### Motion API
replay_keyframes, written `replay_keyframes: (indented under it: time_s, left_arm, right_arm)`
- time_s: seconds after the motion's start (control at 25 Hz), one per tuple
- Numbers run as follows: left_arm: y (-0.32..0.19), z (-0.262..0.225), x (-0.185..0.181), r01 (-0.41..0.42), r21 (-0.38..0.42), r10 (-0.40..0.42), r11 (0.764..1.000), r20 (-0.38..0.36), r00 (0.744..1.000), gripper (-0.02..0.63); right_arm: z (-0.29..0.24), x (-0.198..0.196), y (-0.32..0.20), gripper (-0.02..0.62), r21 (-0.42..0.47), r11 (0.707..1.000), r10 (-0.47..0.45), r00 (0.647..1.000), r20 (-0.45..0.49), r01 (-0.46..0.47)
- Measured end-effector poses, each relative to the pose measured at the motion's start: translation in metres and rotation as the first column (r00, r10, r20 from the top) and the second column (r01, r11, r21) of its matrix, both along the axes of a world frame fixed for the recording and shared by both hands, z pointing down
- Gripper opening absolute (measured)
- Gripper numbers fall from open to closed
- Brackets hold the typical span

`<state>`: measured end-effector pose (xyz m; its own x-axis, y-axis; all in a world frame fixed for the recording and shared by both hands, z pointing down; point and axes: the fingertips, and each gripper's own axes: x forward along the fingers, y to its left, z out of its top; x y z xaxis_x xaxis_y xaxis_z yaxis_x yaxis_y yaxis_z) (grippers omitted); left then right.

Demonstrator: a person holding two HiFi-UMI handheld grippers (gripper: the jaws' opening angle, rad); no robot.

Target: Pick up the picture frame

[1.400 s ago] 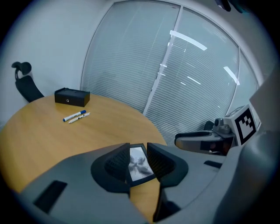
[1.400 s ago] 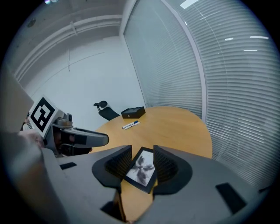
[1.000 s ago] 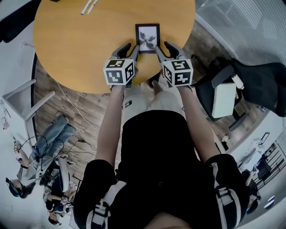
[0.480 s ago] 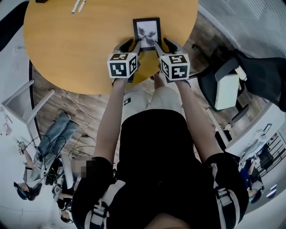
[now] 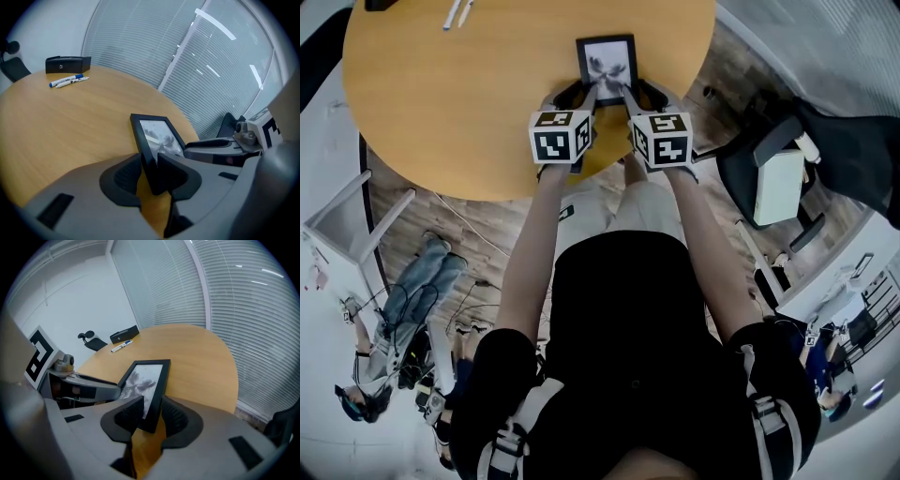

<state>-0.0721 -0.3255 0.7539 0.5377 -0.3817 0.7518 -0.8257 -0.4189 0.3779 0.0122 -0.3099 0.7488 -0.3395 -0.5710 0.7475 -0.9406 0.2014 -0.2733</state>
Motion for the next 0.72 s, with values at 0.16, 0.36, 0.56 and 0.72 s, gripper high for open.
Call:
replay_keyframes:
  time_s: [0.16, 0.36, 0.56, 0.72]
  left_arm:
    - [0.0001, 0.0019, 0.0026, 0.01, 0.008, -0.01, 1.0, 0.003, 1.0, 0.117]
    - [0.0002, 0.0022, 0.0026, 0.025, 0.019, -0.025, 1.0, 0.009, 1.0, 0.114]
    - [0.0005, 0.0024, 0.0023, 0.037, 0.019, -0.037, 0.999, 0.007, 0.999, 0.107]
    - [0.0001, 0.0016, -0.0008, 0.047, 0.016, -0.047, 0.999, 0.011, 0.999, 0.104]
  right_arm:
    - [0.0041, 0.0057, 0.0003, 0.095, -0.001, 1.0, 0.006, 1.0, -0.007, -0.006]
    - [0.0047, 0.0049, 0.0005, 0.089, -0.002, 1.0, 0.005, 1.0, -0.004, -0.005]
    - [0.006, 0.0066, -0.0003, 0.084, -0.004, 1.0, 0.017, 1.0, 0.011, -0.017]
    - [0.0048, 0.0046, -0.0028, 0.084, -0.011, 1.0, 0.017, 1.0, 0.006, -0.017]
